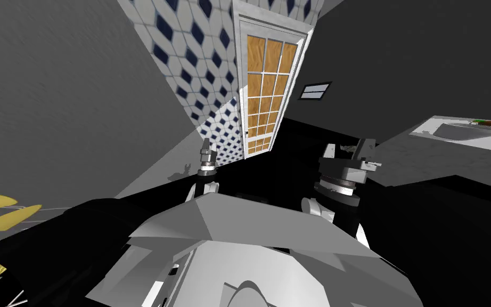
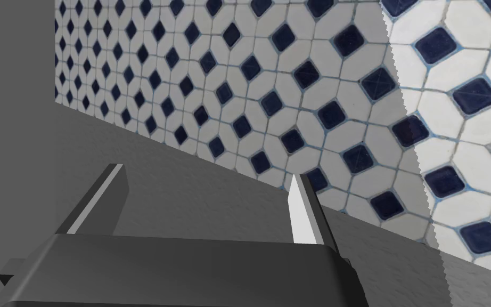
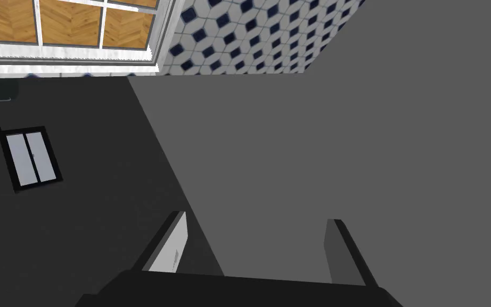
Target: Pull the door open
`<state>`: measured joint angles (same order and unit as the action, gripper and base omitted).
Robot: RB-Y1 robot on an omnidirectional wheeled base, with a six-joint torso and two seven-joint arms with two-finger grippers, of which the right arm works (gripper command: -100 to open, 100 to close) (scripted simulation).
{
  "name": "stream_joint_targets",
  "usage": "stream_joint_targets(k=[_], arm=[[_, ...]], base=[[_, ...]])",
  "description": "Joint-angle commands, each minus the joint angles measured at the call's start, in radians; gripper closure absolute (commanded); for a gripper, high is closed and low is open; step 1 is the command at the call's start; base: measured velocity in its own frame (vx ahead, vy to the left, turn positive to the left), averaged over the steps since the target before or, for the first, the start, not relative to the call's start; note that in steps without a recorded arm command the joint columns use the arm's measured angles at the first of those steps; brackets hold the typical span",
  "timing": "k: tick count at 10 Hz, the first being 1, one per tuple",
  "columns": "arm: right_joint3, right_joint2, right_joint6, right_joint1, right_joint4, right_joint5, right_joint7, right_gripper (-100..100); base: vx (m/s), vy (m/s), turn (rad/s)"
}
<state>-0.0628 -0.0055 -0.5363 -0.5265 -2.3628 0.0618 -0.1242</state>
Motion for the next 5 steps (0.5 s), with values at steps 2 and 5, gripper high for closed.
stream_joint_targets(k=[2, 5], arm=[[-0.005, -0.014, -0.013, 0.0, 0.041, -0.015, -0.043, -100], [-0.012, -0.03, -0.031, 0.001, 0.101, -0.038, -0.108, -100]], base=[[0.107, 0.017, 0.209], [0.129, 0.006, 0.185]])
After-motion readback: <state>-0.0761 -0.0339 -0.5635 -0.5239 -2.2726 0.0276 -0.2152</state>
